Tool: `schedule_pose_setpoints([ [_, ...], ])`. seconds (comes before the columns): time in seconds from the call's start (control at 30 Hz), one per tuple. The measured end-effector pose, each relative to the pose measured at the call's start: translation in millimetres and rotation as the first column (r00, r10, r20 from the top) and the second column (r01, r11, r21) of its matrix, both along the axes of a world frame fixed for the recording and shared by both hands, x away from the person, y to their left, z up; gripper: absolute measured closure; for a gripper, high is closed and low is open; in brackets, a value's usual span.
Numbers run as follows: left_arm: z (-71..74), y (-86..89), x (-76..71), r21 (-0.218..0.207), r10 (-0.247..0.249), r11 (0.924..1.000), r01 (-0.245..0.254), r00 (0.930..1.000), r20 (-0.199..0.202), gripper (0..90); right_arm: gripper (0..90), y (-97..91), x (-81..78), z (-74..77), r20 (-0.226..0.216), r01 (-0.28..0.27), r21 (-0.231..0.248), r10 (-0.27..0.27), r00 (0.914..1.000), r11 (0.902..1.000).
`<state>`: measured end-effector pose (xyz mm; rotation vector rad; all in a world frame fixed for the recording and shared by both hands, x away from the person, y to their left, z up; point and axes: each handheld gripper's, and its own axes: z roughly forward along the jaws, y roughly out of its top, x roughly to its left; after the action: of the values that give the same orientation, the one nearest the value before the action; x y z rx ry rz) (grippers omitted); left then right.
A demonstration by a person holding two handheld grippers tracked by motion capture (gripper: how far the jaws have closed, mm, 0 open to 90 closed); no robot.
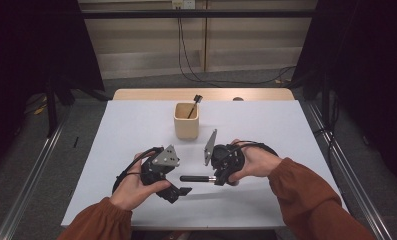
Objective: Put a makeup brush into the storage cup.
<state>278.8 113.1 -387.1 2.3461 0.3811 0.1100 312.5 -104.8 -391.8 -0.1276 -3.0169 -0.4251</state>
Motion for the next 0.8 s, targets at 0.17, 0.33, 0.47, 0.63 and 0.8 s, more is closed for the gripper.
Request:
schedule_pose_setpoints([
  [0.17, -2.4, -0.7, 7.5, 0.034, -0.024, 0.9990, 0.027, 0.9961, -0.084, 4.8, 71.5, 3.1, 1.2, -0.7, 0.004, -0.003, -0.001, 0.003, 1.0000, 1.0000],
  [0.33, -4.1, -1.7, 13.9, 0.091, -0.061, 0.9931, 0.074, 0.9876, -0.145, 7.1, 71.5, 5.4, 3.7, -2.9, 0.002, -0.011, -0.018, 0.011, 0.9999, 0.9998],
  [0.47, -7.5, -3.7, 17.7, 0.131, -0.079, 0.9855, 0.108, 0.9753, -0.206, 5.7, 71.5, 7.4, 5.3, -5.2, -0.017, -0.012, -0.017, 0.011, 0.9998, 0.9998],
  [0.63, -9.7, -5.3, 20.6, 0.143, -0.107, 0.9803, 0.136, 0.9749, -0.195, 6.0, 71.5, 10.6, 6.3, -8.7, -0.022, -0.025, -0.029, 0.024, 0.9995, 0.9993],
  [0.8, -13.5, -9.4, 21.4, 0.177, -0.108, 0.9739, 0.142, 0.9762, -0.188, 6.3, 71.5, 12.9, 5.3, -9.0, -0.019, -0.028, -0.031, 0.027, 0.9994, 0.9991],
])
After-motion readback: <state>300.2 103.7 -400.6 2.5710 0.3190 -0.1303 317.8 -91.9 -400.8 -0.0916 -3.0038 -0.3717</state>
